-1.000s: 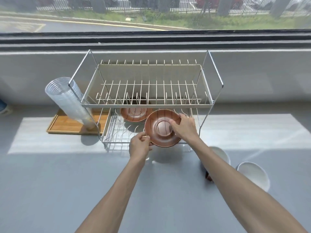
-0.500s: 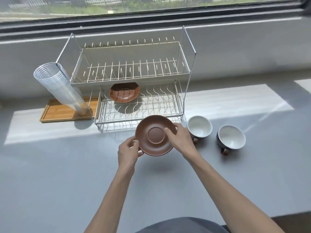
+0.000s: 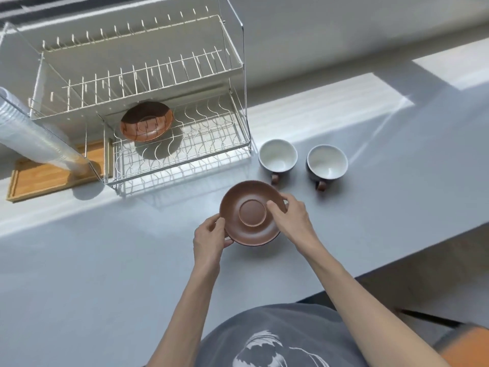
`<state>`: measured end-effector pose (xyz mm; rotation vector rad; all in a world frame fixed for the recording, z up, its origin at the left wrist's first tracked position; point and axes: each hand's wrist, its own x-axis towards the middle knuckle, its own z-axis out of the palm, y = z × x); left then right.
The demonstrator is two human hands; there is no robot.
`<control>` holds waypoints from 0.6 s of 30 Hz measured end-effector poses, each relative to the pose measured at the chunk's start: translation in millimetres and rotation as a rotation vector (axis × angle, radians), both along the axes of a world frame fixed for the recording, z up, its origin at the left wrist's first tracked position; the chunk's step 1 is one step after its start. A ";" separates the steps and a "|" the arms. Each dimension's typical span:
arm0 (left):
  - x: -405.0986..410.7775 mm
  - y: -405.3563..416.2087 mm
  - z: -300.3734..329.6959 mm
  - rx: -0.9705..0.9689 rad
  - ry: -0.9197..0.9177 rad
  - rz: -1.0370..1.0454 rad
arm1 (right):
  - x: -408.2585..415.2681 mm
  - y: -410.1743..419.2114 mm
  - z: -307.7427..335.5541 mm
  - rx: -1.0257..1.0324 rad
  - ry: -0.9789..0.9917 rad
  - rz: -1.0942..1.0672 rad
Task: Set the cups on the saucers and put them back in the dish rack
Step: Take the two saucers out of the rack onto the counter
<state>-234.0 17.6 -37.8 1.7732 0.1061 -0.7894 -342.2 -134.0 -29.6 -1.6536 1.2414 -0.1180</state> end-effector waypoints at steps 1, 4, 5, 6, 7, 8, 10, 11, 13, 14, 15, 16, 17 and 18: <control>-4.8 -2.4 -1.0 0.005 0.006 -0.021 | -7.3 -0.9 -3.0 0.006 0.008 -0.020; -17.0 -13.3 -4.8 0.015 0.048 -0.079 | -28.4 -5.2 -10.7 0.014 0.025 -0.094; -20.5 -17.7 -5.7 0.018 0.067 -0.097 | -34.9 -7.0 -12.9 0.016 0.030 -0.120; -24.2 -22.3 -6.5 0.023 0.085 -0.116 | -41.2 -9.0 -14.6 0.017 0.035 -0.144; -27.7 -26.9 -7.1 0.028 0.098 -0.137 | -47.1 -11.0 -16.0 0.018 0.042 -0.166; -31.1 -31.7 -8.0 0.036 0.107 -0.160 | -53.1 -13.2 -17.5 0.015 0.051 -0.186; -38.6 -40.7 -10.3 0.055 0.121 -0.214 | -65.0 -18.0 -20.9 0.008 0.068 -0.226; -42.3 -44.4 -11.4 0.062 0.126 -0.242 | -70.8 -20.2 -22.5 0.006 0.075 -0.247; -49.0 -52.5 -12.9 0.066 0.127 -0.298 | -82.1 -25.2 -25.5 0.005 0.087 -0.290; -52.0 -56.6 -13.2 0.063 0.132 -0.321 | -86.9 -28.0 -27.4 0.004 0.095 -0.306; -54.5 -59.0 -13.1 0.056 0.140 -0.341 | -91.3 -29.3 -28.8 0.001 0.103 -0.319; -57.5 -61.8 -13.2 0.053 0.147 -0.360 | -95.5 -30.8 -30.1 -0.002 0.110 -0.331; -60.2 -65.1 -13.8 0.057 0.149 -0.377 | -99.0 -32.9 -31.2 -0.001 0.114 -0.342; -62.5 -68.2 -14.3 0.066 0.149 -0.392 | -101.6 -34.9 -32.0 0.000 0.117 -0.352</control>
